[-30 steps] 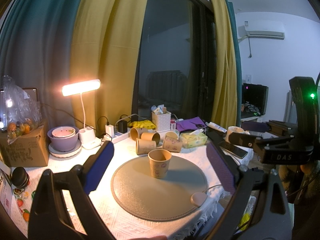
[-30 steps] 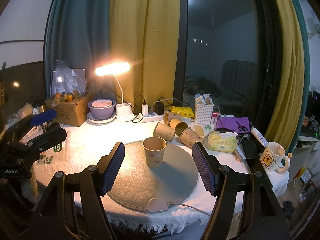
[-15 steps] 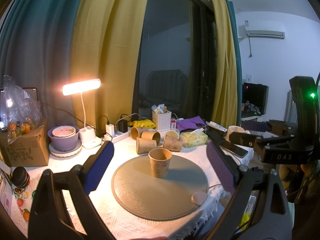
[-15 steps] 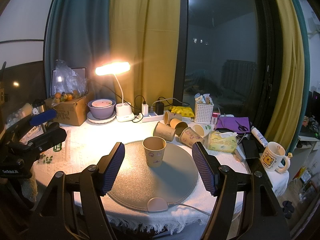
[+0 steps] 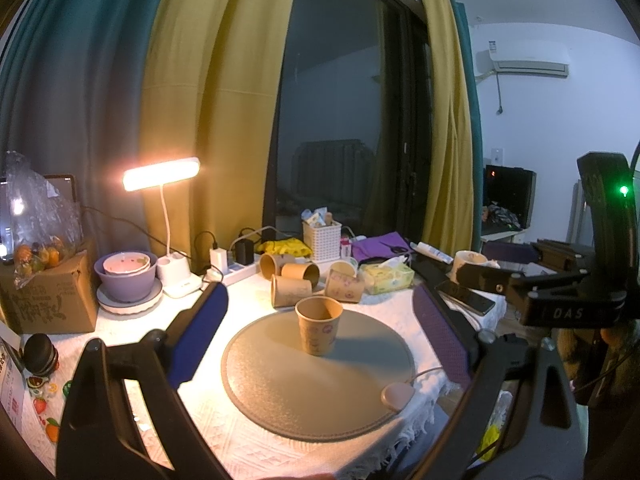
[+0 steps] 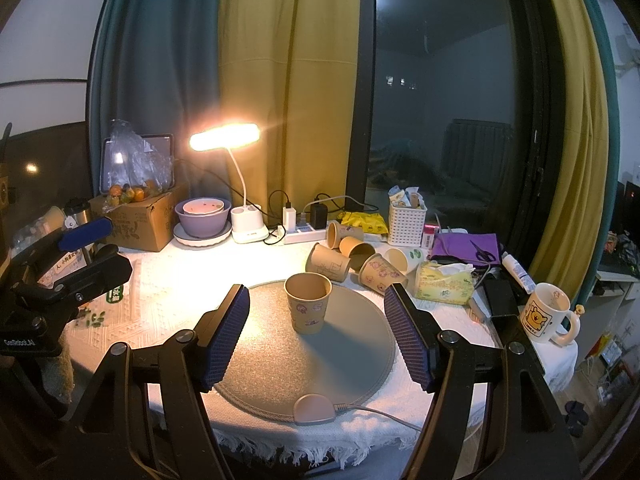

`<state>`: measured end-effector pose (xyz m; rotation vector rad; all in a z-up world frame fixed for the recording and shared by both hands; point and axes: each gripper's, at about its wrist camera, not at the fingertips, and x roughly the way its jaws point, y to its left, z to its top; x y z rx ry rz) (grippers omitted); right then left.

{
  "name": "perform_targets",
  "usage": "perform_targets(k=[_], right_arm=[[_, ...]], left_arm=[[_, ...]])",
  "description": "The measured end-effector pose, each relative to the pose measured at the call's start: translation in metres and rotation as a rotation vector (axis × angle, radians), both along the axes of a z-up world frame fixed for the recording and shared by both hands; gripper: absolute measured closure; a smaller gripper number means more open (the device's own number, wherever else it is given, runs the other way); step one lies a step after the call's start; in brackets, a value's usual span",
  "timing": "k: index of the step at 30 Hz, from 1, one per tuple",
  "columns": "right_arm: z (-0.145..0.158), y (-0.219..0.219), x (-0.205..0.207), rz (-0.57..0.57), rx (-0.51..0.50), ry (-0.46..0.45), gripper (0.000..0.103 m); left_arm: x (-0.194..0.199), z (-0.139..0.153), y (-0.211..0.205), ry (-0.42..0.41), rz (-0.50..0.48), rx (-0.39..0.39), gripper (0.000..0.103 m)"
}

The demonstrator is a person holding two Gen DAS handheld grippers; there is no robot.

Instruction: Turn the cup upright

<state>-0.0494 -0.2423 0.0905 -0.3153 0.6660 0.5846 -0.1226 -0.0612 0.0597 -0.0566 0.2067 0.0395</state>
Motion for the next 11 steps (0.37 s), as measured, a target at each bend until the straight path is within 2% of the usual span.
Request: perform_targets(k=[11], right_arm=[[-0.0002,0.0005,-0.0002,-0.001,-0.001,0.001,0.030]], left_arm=[[0.0026,-0.0062,-0.0028,0.007,-0.016,-0.014,0.009]])
